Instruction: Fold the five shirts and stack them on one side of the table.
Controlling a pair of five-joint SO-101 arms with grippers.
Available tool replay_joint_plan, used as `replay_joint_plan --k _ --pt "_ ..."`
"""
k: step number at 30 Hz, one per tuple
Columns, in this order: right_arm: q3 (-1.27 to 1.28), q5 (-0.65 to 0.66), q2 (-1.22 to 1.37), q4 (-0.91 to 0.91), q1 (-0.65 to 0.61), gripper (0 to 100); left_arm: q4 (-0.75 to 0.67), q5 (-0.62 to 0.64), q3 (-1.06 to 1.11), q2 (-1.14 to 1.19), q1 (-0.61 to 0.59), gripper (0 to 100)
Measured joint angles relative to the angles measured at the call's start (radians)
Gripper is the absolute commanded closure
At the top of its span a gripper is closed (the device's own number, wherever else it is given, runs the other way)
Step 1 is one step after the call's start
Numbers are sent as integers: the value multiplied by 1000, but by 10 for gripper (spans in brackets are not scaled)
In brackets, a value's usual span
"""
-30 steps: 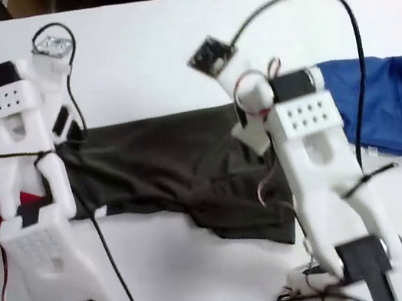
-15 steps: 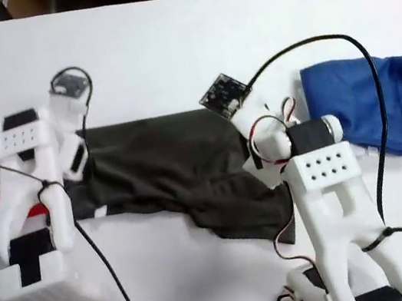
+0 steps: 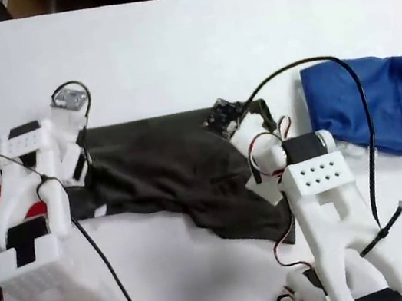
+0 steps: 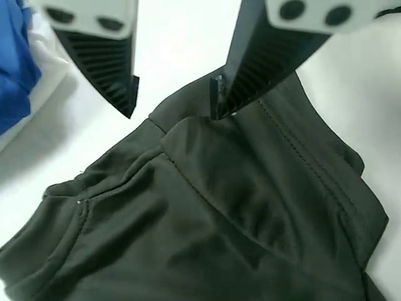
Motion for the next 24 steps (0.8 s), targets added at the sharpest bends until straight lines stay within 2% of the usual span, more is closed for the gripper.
replay_joint_plan --k 5,10,14,21,24 --pt "3 75 0 41 -146 802 -2 0 0 3 0 822" --pt "38 81 0 84 -365 803 -2 20 0 6 2 820" --pt "133 84 0 46 -500 804 -2 28 0 6 -2 820" --pt "302 35 0 -169 -514 804 -2 28 0 9 -2 820" --pt "322 31 32 -238 -462 805 -2 28 0 9 0 820"
